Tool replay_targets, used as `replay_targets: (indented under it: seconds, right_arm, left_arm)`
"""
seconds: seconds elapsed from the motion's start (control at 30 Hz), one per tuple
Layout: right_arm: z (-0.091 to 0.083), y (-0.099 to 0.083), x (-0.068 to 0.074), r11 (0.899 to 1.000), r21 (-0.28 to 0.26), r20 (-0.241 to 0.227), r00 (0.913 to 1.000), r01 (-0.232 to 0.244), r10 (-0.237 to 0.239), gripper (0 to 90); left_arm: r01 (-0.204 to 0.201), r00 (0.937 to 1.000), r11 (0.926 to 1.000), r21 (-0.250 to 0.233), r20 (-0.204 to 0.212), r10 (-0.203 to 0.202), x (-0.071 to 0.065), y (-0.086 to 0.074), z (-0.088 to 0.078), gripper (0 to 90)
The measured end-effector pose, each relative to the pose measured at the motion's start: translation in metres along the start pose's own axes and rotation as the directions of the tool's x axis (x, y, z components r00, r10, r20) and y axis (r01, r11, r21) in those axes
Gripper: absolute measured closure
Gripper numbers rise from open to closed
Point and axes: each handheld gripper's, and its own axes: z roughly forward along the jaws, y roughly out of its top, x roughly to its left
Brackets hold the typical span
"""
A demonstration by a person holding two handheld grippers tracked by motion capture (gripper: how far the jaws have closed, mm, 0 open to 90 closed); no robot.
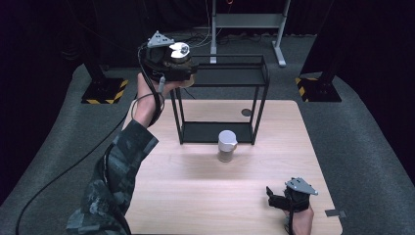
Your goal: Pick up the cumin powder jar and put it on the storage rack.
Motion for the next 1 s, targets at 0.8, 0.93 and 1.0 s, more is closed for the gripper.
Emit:
replay_targets:
  seconds: [0.8,0.93,1.0]
  right_arm:
    - [-0.001,-0.001,-0.001,1.0,-0.006,-0.007,1.0,-0.001,0.001,0.0]
    - [0.0,-0.001,-0.001,1.0,-0.005,-0.009,1.0,0.001,-0.001,0.0]
    - [-0.001,-0.001,-0.001,1.0,-0.006,-0.008,1.0,0.002,-0.002,0.0]
  left_arm:
    - [0.125,0.9919,0.9839,0.128,-0.039,-0.121,0.034,0.028,0.059,29.9]
    - [0.125,0.9917,0.9799,0.155,-0.048,-0.119,0.036,0.028,0.068,29.9]
    - [0.121,0.992,0.9782,0.169,-0.054,-0.114,0.036,0.027,0.071,29.9]
